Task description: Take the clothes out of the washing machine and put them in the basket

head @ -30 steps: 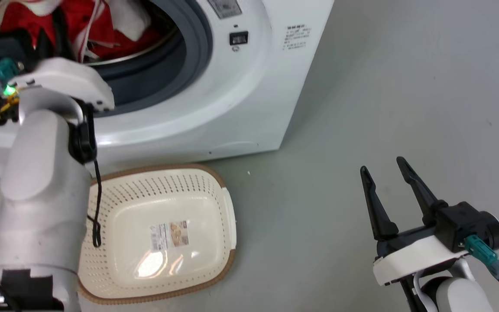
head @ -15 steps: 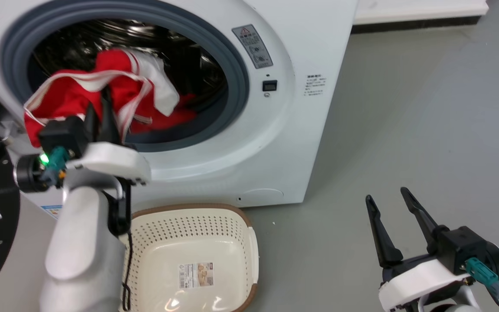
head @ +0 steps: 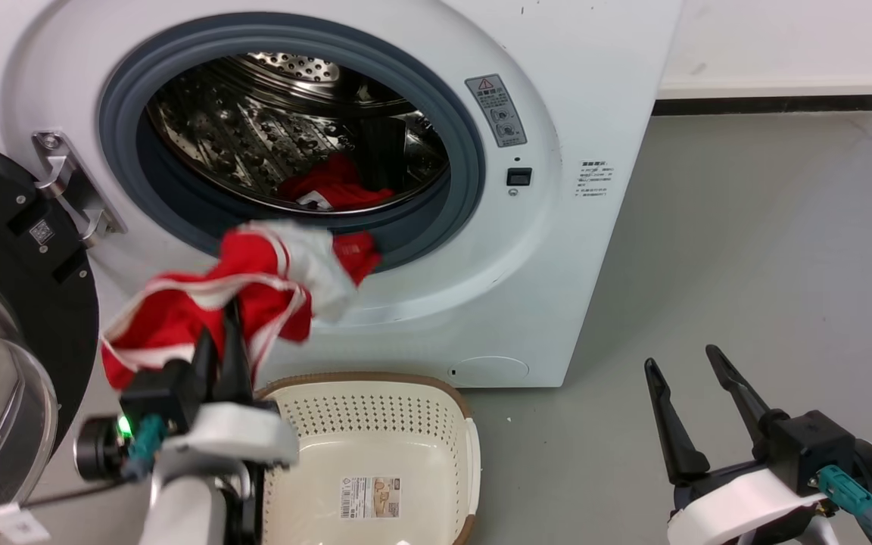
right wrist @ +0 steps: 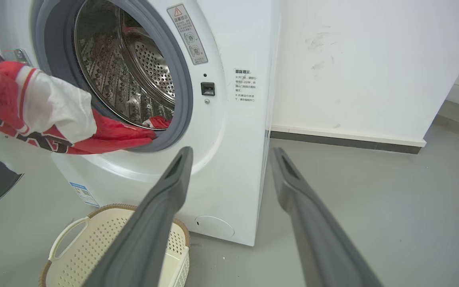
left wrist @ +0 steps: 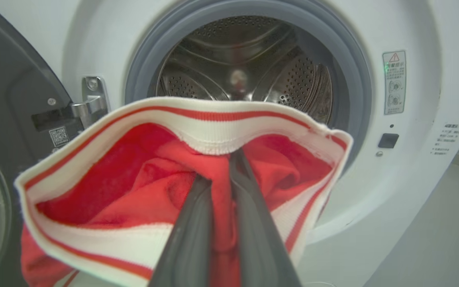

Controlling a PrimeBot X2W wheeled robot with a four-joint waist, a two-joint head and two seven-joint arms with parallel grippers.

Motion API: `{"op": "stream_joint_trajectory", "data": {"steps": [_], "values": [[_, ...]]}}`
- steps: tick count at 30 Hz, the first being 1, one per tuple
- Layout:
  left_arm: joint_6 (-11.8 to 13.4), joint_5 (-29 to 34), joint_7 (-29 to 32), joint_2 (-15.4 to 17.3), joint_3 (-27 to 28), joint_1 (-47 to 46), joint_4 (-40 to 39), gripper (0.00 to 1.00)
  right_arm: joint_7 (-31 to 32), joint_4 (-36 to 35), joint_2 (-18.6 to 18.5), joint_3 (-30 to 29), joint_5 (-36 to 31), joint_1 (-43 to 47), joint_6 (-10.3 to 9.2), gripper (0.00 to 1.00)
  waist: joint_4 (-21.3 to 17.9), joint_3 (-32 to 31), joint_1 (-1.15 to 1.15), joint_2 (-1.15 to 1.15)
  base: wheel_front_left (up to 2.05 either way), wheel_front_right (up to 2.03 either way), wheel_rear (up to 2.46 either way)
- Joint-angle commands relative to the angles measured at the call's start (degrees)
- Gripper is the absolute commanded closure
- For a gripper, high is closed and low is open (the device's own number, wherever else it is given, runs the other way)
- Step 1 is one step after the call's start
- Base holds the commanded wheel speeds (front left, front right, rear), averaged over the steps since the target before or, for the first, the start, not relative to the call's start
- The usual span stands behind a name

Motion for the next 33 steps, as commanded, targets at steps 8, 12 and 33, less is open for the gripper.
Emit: {"op": "stream_joint_trajectory", "data": {"steps": [8, 12, 33], "values": [[1.40, -2.65, -0.17, -1.12, -2.90, 9.54, 1.96, 1.00, 0.51, -1.57, 0.12, 0.19, -0.79, -0.28, -0.04, 0.00, 0.85, 2.76, 0.01, 0.00, 0.00, 0.00, 0.00], [2.23, -4.96, -0.17, -1.23, -4.60, 10.32, 4.74, 1.00, 0.87, -2.42, 0.12, 0.62, -1.32, -1.86, -0.04, 0.00, 0.71, 5.77, 0.01, 0.00, 0.00, 0.00, 0.00], [5.65, -11.09, -0.16, -1.23, -11.10, -13.44, 23.99, 1.00, -1.87, -4.47, -0.44, 1.43, -1.84, -13.71, -0.04, 0.00, -5.77, 33.56, 0.01, 0.00, 0.00, 0.00, 0.00]]}}
